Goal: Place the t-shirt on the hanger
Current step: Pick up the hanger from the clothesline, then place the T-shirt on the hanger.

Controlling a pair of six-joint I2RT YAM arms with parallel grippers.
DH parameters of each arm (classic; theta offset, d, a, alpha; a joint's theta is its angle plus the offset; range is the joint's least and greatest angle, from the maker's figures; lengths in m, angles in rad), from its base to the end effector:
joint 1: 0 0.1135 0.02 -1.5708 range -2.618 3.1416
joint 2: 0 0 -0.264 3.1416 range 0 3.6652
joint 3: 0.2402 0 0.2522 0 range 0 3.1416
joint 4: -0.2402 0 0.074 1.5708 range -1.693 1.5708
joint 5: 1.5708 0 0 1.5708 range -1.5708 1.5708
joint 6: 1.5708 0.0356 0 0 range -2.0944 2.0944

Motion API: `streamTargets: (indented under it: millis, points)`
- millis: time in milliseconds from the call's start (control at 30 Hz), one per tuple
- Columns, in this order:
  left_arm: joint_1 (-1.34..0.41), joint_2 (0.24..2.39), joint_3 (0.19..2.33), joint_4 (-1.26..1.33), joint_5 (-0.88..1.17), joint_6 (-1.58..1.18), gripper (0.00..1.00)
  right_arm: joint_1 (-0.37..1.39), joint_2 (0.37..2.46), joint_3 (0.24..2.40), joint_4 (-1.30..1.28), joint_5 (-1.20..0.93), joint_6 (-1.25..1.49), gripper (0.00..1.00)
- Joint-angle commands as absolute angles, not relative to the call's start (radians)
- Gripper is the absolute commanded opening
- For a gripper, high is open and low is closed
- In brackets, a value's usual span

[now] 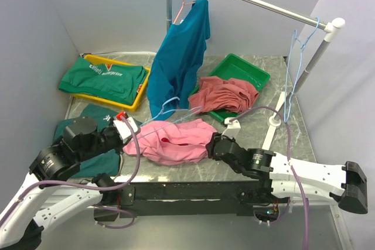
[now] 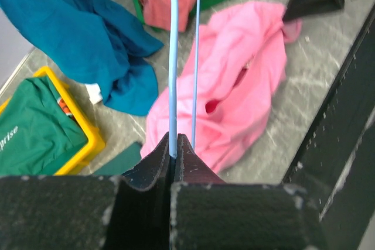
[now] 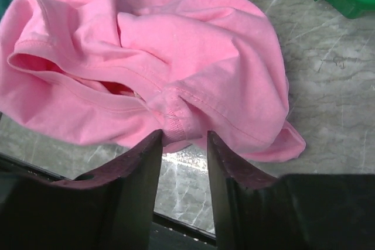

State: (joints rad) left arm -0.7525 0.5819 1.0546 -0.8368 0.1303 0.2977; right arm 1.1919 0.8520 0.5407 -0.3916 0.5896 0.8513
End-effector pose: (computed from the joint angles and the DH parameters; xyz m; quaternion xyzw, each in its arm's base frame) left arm 0.0643 -0.0665 0.3846 0.4439 0.6925 -0.1799 0.5395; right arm 0.0838 0.1569 0.2273 -0.0267 0.8763 0.2055 0.4349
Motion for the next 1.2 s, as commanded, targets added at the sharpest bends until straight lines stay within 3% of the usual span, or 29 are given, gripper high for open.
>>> streamTargets:
  millis: [0, 167, 267, 1167]
  points:
    - [-0.755, 0.561, 1.066, -0.922, 0.189, 0.362, 0.01, 1.198, 0.856, 0.588, -0.354, 0.661, 0.856, 0.4]
    - [-0.755, 0.563, 1.045, -0.959, 0.235, 0.367, 0.01, 1.197, 0.864, 0.591, -0.373, 0.698, 0.862, 0.22]
    - [-0.755, 0.566, 1.026, -0.977, 0.242, 0.377, 0.01, 1.195, 0.879, 0.601, -0.373, 0.706, 0.858, 0.18]
    - [-0.755, 0.595, 1.066, -0.976, 0.345, 0.391, 0.01, 1.189, 0.954, 0.667, -0.377, 0.704, 0.822, 0.13]
